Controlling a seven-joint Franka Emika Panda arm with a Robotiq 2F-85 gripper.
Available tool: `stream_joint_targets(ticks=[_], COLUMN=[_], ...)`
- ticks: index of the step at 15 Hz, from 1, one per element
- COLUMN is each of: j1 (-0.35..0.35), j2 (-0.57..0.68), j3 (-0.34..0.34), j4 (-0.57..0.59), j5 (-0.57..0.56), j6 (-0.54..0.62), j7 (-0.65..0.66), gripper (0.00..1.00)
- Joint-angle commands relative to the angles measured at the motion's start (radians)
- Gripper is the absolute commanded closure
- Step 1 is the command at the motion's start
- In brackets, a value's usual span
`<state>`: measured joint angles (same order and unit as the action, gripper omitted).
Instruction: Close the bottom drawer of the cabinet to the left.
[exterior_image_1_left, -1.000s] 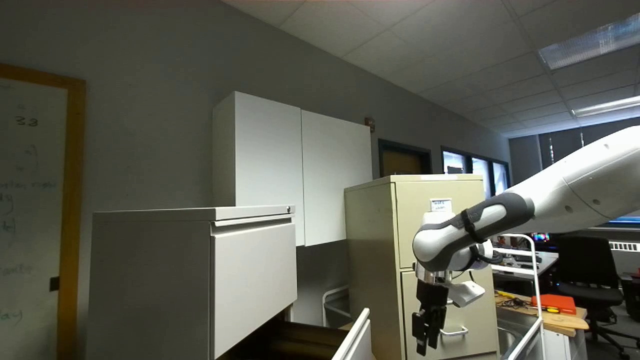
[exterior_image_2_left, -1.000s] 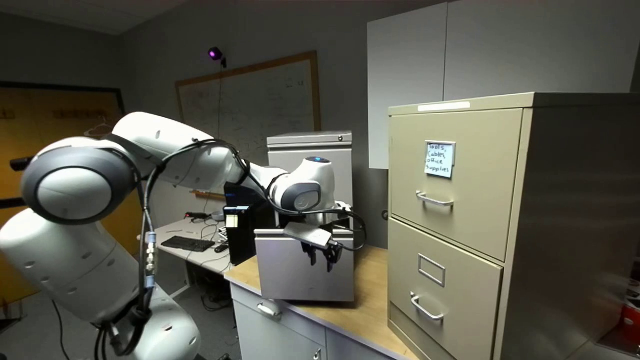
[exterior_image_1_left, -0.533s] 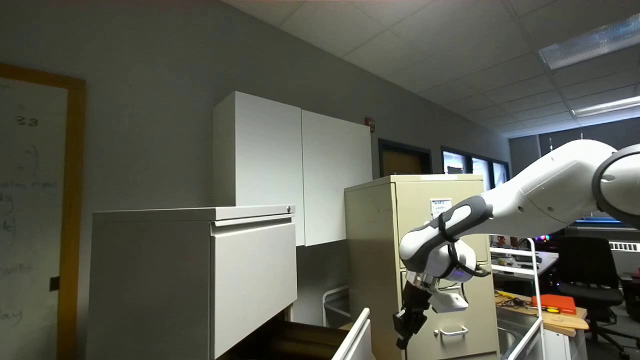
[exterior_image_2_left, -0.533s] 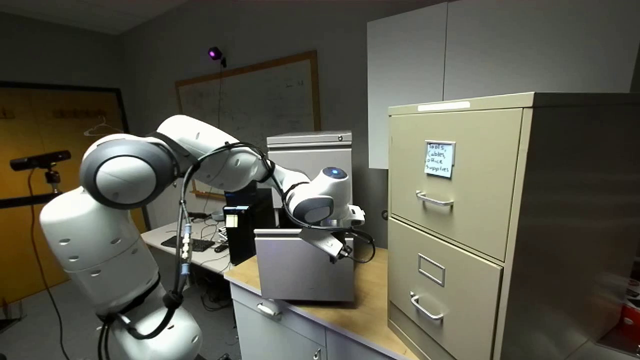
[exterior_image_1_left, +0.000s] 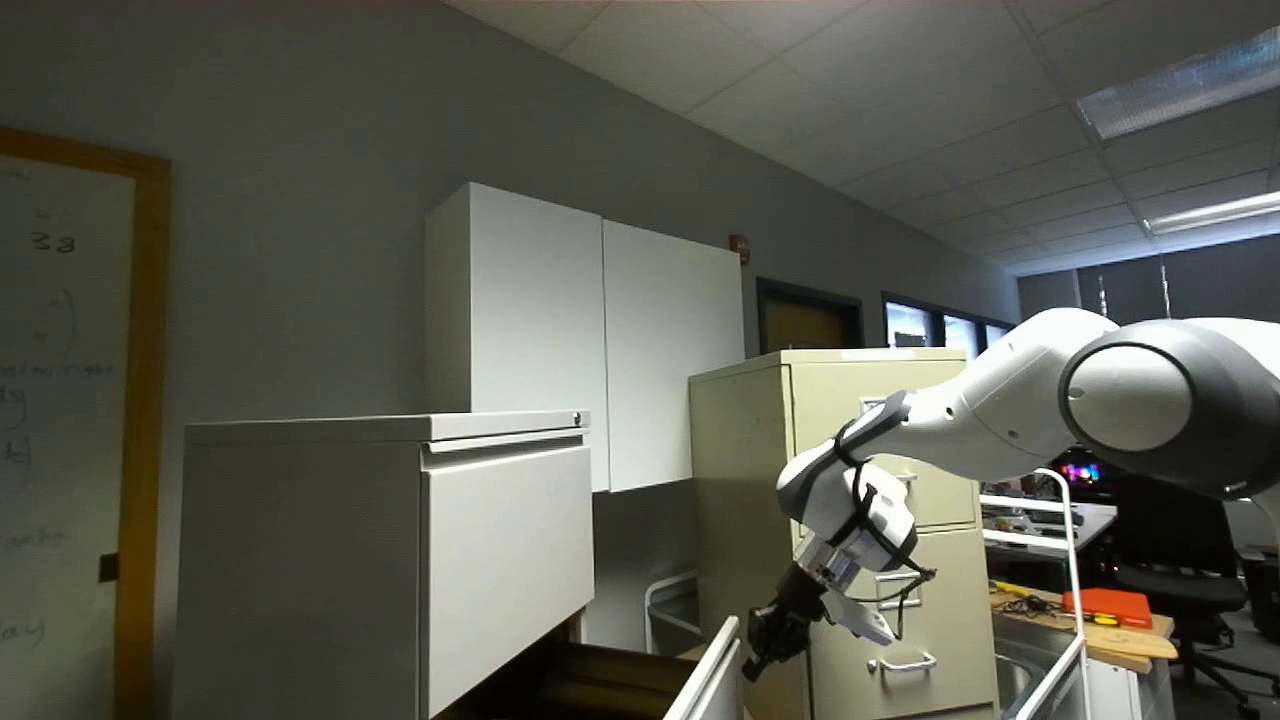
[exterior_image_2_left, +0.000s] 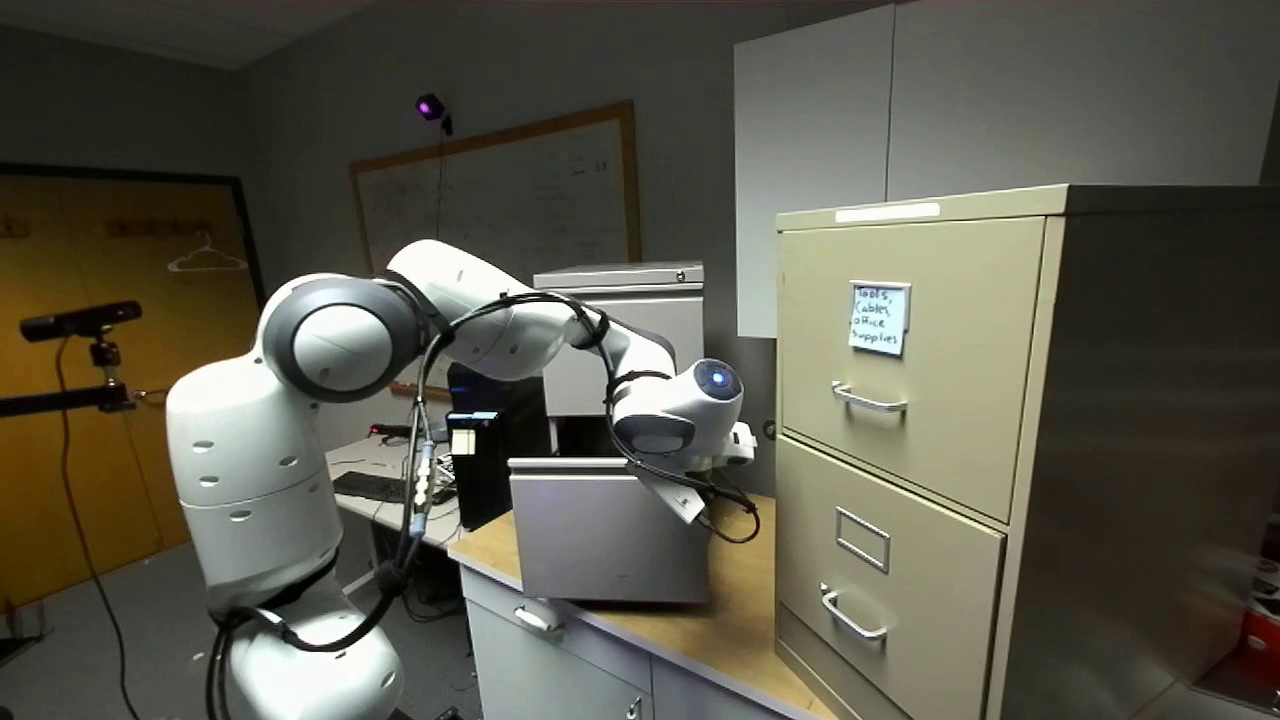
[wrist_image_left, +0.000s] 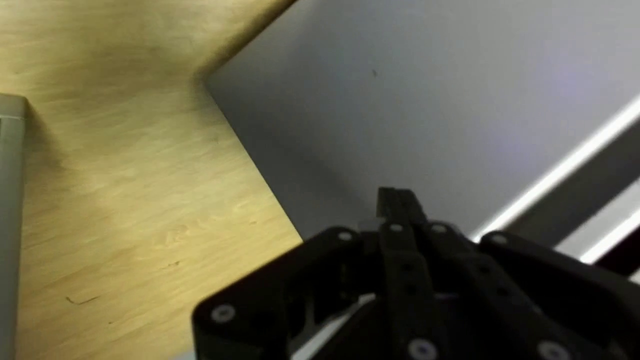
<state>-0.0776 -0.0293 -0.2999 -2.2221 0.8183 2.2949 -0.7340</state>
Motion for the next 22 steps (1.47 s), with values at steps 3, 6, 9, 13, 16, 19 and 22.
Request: stream_joint_targets(ticks=[3, 6, 9, 13, 16, 19, 22], j1=[-0.059, -0.076, -0.084, -0.082, -0.078, -0.078, -0.081], j2=[0.058, 0.095, 0.145, 0.217, 0.273, 0.333, 0.400], j3=[0.052, 0.066, 0.088, 0.125, 0.158, 0.188, 0.214], j4=[0.156, 0.216, 0.259, 0.340, 0.423, 0.515, 0.605], j5=[0.119, 0.207, 0.255, 0.287, 0.278, 0.259, 0.245], j6=[-0.115, -0.161, -0.196, -0.219, -0.220, -0.219, -0.222], j7=[-0.050, -0.074, -0.094, -0.089, -0.073, -0.057, -0.037], gripper=[1.00, 1.00, 1.00, 1.00, 1.00, 1.00, 1.00])
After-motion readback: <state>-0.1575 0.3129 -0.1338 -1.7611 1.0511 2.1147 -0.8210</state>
